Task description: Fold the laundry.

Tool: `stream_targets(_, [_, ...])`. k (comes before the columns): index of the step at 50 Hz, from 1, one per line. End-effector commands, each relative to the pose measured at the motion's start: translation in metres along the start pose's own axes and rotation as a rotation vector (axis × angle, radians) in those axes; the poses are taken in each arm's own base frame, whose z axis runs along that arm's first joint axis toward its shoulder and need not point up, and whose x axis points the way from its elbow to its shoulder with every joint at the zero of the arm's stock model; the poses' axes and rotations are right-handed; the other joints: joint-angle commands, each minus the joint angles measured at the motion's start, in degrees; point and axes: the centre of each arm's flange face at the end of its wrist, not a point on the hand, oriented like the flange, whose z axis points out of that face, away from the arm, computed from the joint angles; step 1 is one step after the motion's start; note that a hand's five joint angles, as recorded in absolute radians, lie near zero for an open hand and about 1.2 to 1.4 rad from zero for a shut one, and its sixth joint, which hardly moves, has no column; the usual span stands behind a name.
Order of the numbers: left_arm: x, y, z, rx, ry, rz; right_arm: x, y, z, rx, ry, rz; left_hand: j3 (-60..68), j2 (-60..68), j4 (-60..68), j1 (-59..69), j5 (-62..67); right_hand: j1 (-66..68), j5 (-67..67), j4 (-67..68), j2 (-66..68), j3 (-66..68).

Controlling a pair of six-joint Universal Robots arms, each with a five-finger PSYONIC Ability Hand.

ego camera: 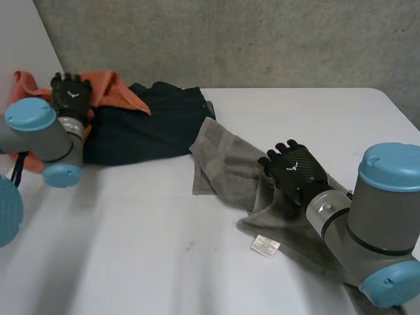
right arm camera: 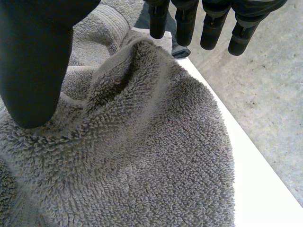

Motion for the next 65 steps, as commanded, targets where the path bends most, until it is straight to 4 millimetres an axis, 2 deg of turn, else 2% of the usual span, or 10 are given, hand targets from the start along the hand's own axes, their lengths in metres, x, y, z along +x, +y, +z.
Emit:
stream_targets(1, [0.019,-0.046,-0.028,0.072,0.138,-0.167,0.001,0.0,0.0,0.001,0.004,0.0,-3.45,-3.47,-2.86,-0.82,-3.47,-3.1,-2.78,-2.07,-1.89,-1.86])
stream_targets(8, [0.057,-0.056,-0.052,0.105,0.401,-0.22,0.0,0.0,0.0,0.0,0.002,0.0,0.92,0.9,1.51,3.55,0.9,-3.1,-2.78,-2.07,-1.89,-1.86])
stream_targets(22, [0.097,0.003,-0.029,0.065,0.427,-0.214,0.0,0.001,0.0,-0.002,0.0,-0.001,7.97,7.95,8.56,10.6,7.95,-3.1,-2.78,-2.07,-1.89,-1.86])
stream_targets(27, [0.085,0.018,-0.01,0.065,0.36,-0.21,0.0,0.0,0.0,-0.001,0.001,-0.003,65.8,65.78,66.39,68.43,65.78,-3.1,-2.78,-2.07,-1.89,-1.86])
stream_targets(28, [0.083,0.02,-0.007,0.063,0.344,-0.209,0.0,0.0,0.0,-0.001,0.001,-0.003,66.0,65.98,66.59,68.63,65.97,-3.1,-2.78,-2.07,-1.89,-1.86])
stream_targets(37, [0.007,0.058,0.033,-0.036,-0.028,-0.027,0.0,0.001,0.0,-0.002,0.0,-0.003,66.0,65.98,66.59,68.63,65.98,-3.1,-2.78,-2.07,-1.89,-1.86])
stream_targets(46, [-0.051,0.072,0.046,-0.112,-0.272,0.155,0.0,0.0,0.0,0.001,0.001,-0.002,66.0,65.98,66.59,68.63,65.98,-3.1,-2.78,-2.07,-1.89,-1.86])
stream_targets(58, [-0.03,0.073,0.024,-0.137,-0.185,0.167,0.002,-0.001,0.0,0.004,0.008,0.002,66.0,65.98,66.59,68.63,65.98,-3.1,-2.78,-2.07,-1.89,-1.86])
stream_targets(61, [-0.029,0.043,0.012,-0.113,-0.155,0.157,0.005,-0.006,-0.002,0.017,0.019,0.0,17.53,17.51,18.12,20.16,17.5,-3.1,-2.78,-2.07,-1.89,-1.86])
stream_targets(65, [-0.035,0.016,-0.005,-0.105,-0.135,0.149,0.013,-0.014,-0.005,0.039,0.039,-0.001,7.66,7.63,8.25,10.29,7.63,-3.1,-2.78,-2.07,-1.89,-1.86])
